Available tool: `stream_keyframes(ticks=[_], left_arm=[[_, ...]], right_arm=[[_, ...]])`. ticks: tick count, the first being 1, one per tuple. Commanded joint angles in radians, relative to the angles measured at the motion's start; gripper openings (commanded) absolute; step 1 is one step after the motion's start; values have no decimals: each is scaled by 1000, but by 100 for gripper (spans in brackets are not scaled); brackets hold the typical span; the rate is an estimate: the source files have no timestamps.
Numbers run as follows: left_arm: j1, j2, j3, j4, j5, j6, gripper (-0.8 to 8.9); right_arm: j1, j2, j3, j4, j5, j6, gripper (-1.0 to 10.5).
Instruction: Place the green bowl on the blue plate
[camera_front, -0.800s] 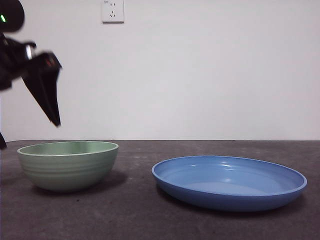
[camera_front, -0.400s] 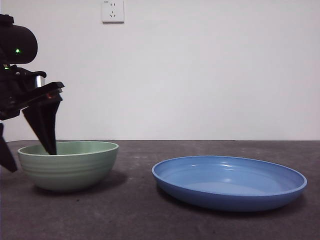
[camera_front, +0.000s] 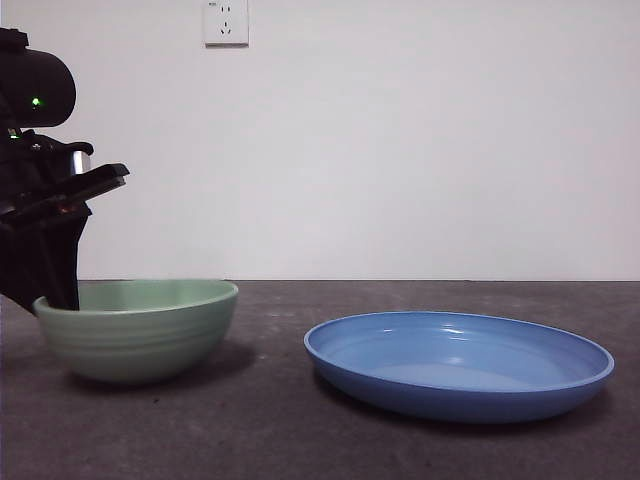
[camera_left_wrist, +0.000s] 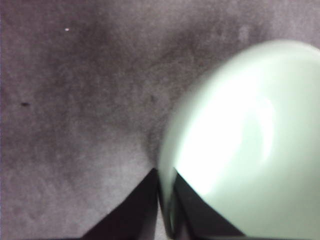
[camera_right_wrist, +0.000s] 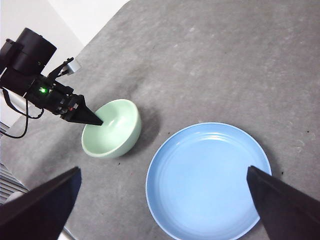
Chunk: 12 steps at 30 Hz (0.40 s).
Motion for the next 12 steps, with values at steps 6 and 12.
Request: stream_keyframes(ticks=[6, 12], left_arm=[[-36, 13, 121, -78, -40, -10, 17], [-130, 14, 279, -156, -72, -37, 17]], right_arm=[[2, 6, 18, 10, -3, 2, 652], [2, 6, 18, 10, -4, 2, 652]])
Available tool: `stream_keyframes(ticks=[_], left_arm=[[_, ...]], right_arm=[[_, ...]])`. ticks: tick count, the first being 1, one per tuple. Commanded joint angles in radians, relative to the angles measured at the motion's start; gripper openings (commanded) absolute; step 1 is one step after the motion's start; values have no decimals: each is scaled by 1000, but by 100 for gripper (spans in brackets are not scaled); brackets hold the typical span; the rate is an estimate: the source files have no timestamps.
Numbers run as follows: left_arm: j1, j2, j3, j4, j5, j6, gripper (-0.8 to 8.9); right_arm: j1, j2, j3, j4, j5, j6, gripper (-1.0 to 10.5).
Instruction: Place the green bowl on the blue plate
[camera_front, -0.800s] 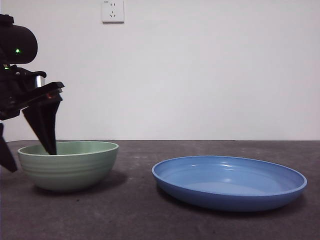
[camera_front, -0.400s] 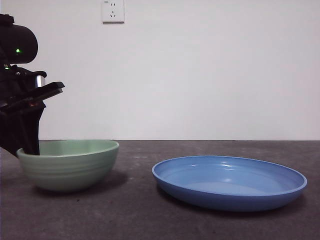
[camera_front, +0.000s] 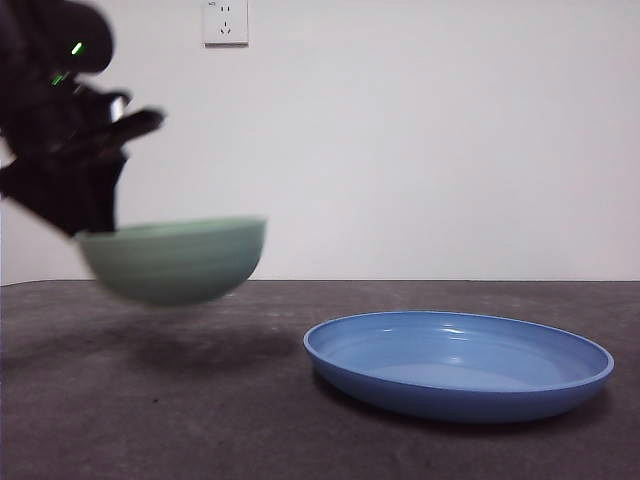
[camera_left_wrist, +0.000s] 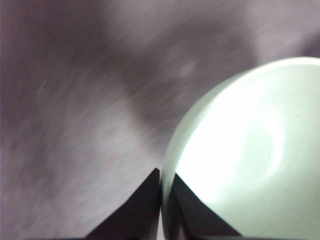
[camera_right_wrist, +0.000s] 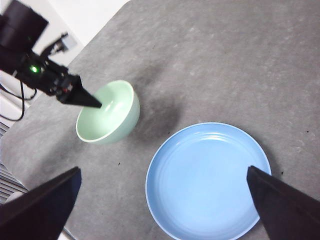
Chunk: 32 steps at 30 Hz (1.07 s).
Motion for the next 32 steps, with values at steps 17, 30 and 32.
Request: stream_keyframes(ticks=[17, 30, 32], left_arm=[[-365, 275, 421, -47, -32, -76, 17], [-449, 519, 513, -39, -48, -81, 17], [-451, 520, 513, -35, -74, -81, 17]], right_arm=[[3, 6, 18, 10, -3, 2, 652], [2, 6, 18, 10, -3, 2, 652], [2, 6, 18, 10, -3, 2, 652]])
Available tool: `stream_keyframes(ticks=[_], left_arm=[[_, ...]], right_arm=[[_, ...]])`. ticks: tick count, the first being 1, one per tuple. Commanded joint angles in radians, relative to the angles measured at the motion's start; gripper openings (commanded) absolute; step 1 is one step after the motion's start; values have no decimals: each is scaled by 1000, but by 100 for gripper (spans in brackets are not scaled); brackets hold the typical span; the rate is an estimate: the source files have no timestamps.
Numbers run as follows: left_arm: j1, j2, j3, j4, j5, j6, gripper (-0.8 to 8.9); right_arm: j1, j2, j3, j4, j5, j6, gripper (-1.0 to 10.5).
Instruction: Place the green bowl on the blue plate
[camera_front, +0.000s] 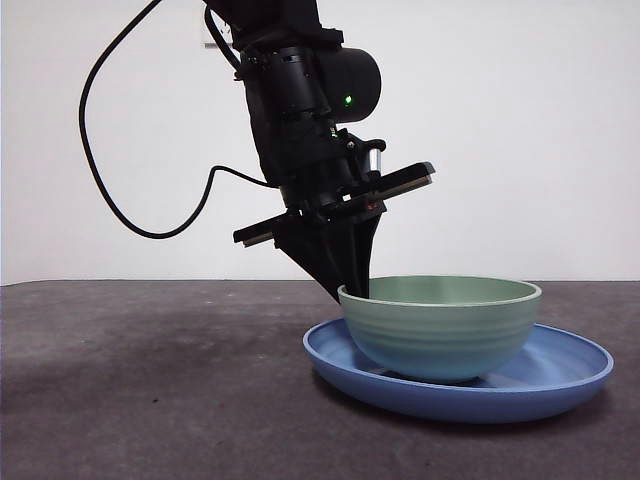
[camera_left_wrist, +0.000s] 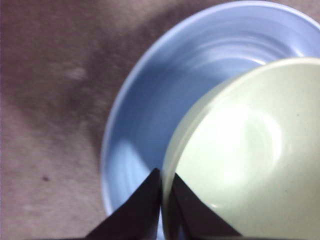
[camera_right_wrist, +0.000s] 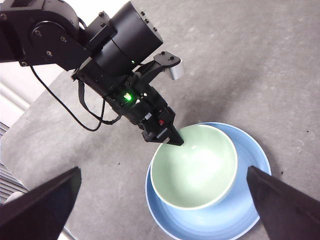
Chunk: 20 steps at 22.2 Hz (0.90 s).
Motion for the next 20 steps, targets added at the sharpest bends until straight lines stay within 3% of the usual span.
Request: stream_keyframes(ticks=[1, 9, 13, 16, 20], left_arm=[[-12, 20, 31, 15, -15, -8, 18], [-19, 20, 32, 18, 18, -23, 39], [-14, 19, 49, -5, 17, -29, 261], [-5, 2, 98, -72, 17, -32, 484], [-1, -139, 100, -110, 4, -8, 506]], right_arm=[[2, 6, 18, 10, -3, 2, 652], [2, 6, 18, 10, -3, 2, 652], [2, 6, 18, 10, -3, 2, 652], [2, 6, 18, 10, -3, 2, 652], [2, 6, 18, 10, -3, 2, 652]])
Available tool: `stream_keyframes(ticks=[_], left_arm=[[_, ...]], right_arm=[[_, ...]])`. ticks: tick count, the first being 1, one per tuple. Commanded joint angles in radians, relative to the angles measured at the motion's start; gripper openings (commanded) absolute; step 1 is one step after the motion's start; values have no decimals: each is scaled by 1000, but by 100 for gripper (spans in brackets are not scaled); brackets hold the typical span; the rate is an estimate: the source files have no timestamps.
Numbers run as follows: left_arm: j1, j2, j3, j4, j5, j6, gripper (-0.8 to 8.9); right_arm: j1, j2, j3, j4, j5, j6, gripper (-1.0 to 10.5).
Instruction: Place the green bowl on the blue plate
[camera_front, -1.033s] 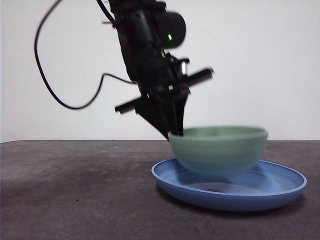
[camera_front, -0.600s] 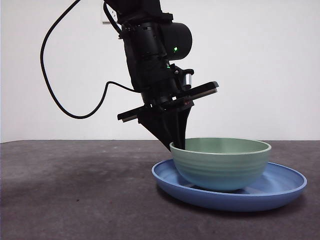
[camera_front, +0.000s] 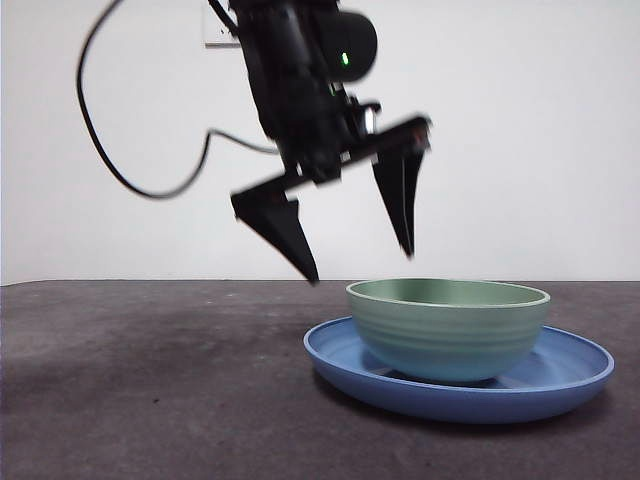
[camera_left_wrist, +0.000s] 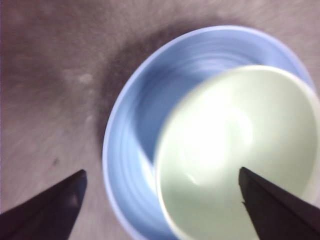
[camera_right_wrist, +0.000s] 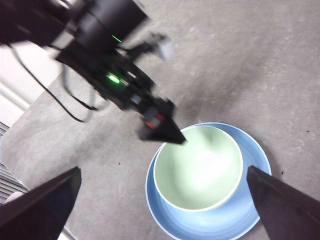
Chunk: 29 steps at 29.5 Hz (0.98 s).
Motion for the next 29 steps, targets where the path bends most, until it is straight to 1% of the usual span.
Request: stream_keyframes(ticks=[1, 2, 3, 9, 12, 19, 22, 26, 29], left_arm=[[-7, -113, 27, -31, -24, 35, 506], [-7, -170, 27, -65, -56, 57, 506], [-7, -222, 27, -100, -68, 76, 506], [-7, -565, -10, -214, -68, 141, 506], [-7, -740, -101, -205, -68, 179, 505], [-6, -1040, -317, -150, -68, 236, 503], [-6, -1154, -411, -137, -67, 238, 503], [-6, -1292, -534, -113, -67, 236, 503], [-6, -1390, -631, -77, -67, 216, 503]], right_arm=[[2, 6, 18, 9, -3, 2, 652], [2, 6, 18, 9, -3, 2, 652], [2, 6, 18, 9, -3, 2, 652], [2, 6, 18, 8, -3, 3, 652], [3, 6, 18, 8, -3, 3, 652], [3, 6, 18, 8, -3, 4, 652], [3, 6, 18, 8, -3, 17, 652], [3, 6, 18, 8, -3, 18, 652], [2, 6, 18, 8, -3, 18, 652]])
